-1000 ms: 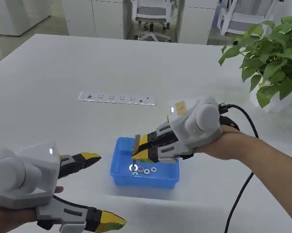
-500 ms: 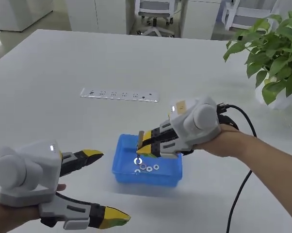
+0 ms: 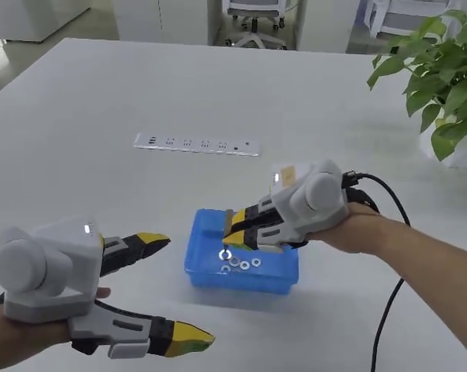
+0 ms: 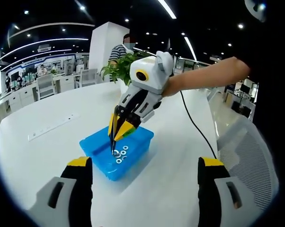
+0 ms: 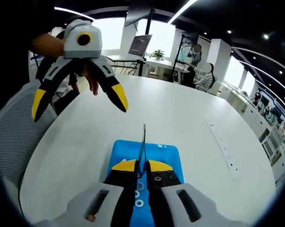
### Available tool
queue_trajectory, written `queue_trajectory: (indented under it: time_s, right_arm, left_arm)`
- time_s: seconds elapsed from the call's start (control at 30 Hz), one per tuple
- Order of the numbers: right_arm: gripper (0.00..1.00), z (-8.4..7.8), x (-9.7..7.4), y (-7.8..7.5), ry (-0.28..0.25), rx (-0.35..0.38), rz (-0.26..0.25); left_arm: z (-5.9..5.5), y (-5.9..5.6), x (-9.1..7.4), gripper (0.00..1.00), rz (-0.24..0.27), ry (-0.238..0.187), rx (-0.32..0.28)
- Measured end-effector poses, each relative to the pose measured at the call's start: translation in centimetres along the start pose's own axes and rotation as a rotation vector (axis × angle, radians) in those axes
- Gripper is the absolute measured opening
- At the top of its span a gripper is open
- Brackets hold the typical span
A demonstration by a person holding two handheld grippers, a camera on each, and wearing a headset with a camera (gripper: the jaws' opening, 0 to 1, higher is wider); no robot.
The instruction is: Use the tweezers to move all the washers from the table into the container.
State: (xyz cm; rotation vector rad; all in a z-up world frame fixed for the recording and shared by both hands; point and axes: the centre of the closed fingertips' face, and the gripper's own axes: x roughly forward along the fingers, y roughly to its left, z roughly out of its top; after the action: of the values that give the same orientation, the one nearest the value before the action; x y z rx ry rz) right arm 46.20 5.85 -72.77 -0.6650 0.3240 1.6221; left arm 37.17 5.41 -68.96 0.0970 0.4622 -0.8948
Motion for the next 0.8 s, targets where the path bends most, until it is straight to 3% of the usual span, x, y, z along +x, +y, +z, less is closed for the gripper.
queue_trajectory:
  time_s: [0.43,0.63,0.8]
  right_arm:
    - [0.08,-1.2,1.2,-0.2,0.006,0.028,-0.001]
    - [0.08,-1.4,1.5,-0.3,0.01,0.024,-0.001]
    - [0.08,-1.8,1.7,-0.1,0.02,0.021,0.006]
  left_arm:
    - [0.1,0.5,0.2,0.93,0.0,0.003,-0.002]
    - [0.4,1.0,0.5,0.84,0.003,-0.001,0.004]
    - [0.8,2.1,0.8,0.75,0.02,-0.006,0.023]
